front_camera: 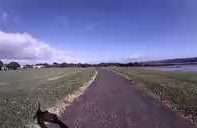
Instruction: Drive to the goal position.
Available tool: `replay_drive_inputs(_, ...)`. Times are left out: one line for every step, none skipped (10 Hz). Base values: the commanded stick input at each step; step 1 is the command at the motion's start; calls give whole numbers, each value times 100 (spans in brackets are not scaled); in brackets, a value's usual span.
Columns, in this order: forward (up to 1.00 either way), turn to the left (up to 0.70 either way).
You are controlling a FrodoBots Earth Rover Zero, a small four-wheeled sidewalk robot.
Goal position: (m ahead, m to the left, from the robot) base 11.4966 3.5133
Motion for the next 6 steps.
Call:
replay_drive_inputs(70, -14)
replay_drive_inputs(70, -14)
replay_drive_inputs(70, -14)
replay_drive_inputs(70, -14)
replay_drive_inputs(70, -14)
replay_drive_inputs(70, -11)
